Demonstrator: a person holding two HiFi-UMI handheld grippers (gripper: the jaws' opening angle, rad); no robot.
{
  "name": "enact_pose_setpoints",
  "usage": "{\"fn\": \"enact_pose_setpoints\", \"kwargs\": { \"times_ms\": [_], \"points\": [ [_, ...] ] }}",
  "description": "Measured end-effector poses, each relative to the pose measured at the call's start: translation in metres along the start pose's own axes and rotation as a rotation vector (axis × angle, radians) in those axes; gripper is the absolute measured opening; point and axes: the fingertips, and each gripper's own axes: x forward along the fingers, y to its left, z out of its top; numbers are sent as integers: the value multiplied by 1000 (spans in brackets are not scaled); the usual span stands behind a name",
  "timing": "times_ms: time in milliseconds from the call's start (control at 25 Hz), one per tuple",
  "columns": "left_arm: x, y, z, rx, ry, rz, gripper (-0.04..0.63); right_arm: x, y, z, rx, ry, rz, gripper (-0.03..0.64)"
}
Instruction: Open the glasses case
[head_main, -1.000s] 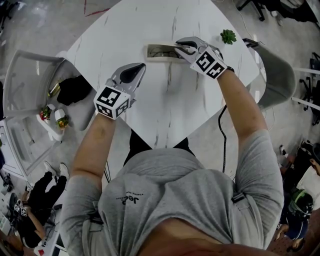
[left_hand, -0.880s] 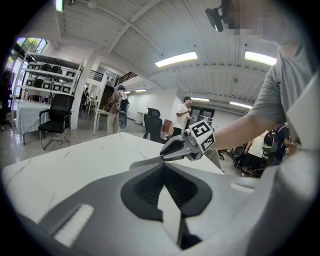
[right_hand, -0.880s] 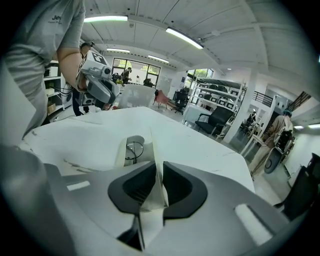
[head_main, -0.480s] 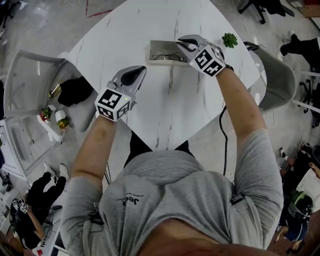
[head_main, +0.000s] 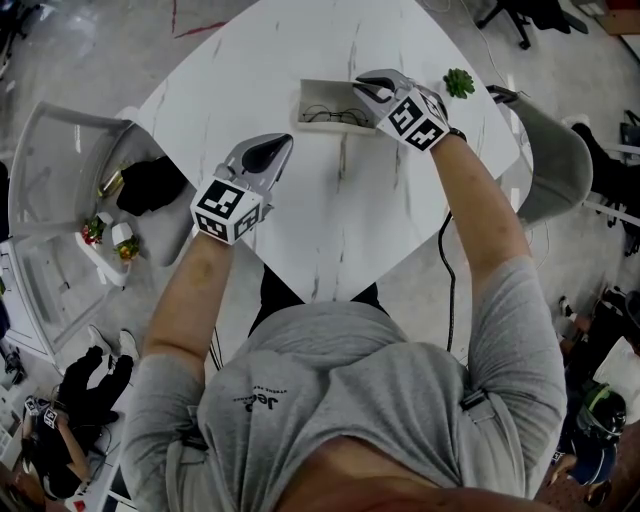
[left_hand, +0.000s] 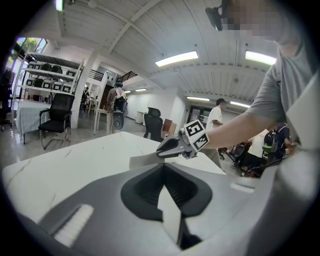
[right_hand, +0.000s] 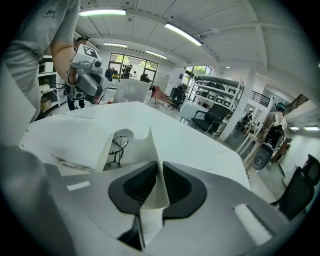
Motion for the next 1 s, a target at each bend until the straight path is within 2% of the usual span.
{"fn": "enact_pose_setpoints", "kwargs": {
  "times_ms": [360, 640, 800, 1000],
  "points": [
    [-1, -4, 3, 6, -4, 0, 49, -1, 1, -4, 29, 1, -11, 43],
    [-9, -10, 15, 5, -12, 3, 49, -29, -11, 24, 109, -81, -66, 78],
    [-19, -17, 41, 14, -47, 7, 49, -64, -23, 55, 176, -164, -116, 94],
    [-34, -32, 101, 56, -115, 1, 49, -124, -39, 103, 266, -277, -188, 106]
  ]
}}
